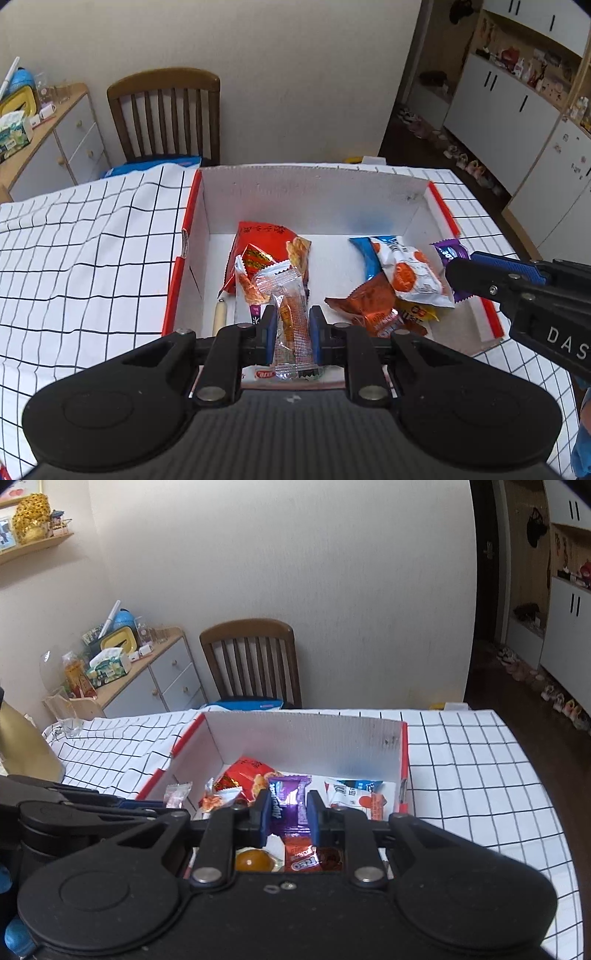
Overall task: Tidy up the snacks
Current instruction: 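Carry the purple candy and orange-filled wrapper over the red box with both tools, then open both tools to drop the candy and wrapper into the box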
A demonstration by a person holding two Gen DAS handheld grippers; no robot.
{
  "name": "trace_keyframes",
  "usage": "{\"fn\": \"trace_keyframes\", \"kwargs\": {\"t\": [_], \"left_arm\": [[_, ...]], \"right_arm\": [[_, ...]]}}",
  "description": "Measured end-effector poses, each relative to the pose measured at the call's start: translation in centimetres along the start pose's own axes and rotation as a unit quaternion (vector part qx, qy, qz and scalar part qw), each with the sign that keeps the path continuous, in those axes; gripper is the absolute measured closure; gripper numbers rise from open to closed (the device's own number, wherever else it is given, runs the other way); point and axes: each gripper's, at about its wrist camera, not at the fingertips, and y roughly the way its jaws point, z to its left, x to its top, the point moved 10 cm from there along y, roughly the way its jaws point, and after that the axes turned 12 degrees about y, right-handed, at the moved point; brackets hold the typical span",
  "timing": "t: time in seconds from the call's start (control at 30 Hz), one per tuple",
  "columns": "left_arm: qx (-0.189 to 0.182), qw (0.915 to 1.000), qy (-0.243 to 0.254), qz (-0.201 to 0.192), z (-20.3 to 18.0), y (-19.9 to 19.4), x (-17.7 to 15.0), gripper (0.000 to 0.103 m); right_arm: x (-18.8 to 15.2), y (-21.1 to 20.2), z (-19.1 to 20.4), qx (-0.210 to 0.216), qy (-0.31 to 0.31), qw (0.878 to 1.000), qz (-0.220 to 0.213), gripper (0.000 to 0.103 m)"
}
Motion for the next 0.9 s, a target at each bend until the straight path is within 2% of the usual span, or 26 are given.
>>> {"fn": "trace_keyframes", "kwargs": {"t": [0.3, 0.43, 0.67, 0.9], "left_arm": [[-0.009, 0.9993, 0.027, 0.025, -1.0, 3.2, 0.2, 0.085], [-0.009, 0.9986, 0.039, 0.036, -1.3, 4.6, 0.4, 0.085], [-0.001, 0.9955, 0.074, 0.058, -1.7, 6.7, 0.6, 0.085], [-0.004, 0.9914, 0.093, 0.093, -2.2, 8.6, 0.0, 0.085]], "right_arm": [[-0.3, 4.0, -1.4, -0.013, 0.014, 0.999, 0.034, 0.084], [-0.6, 5.4, -1.6, -0.035, -0.009, 0.999, 0.040, 0.084], [-1.7, 6.6, -1.3, -0.027, -0.030, 0.997, 0.069, 0.084], [-2.5, 7.0, -1.5, -0.042, -0.059, 0.994, 0.079, 0.084]]}}
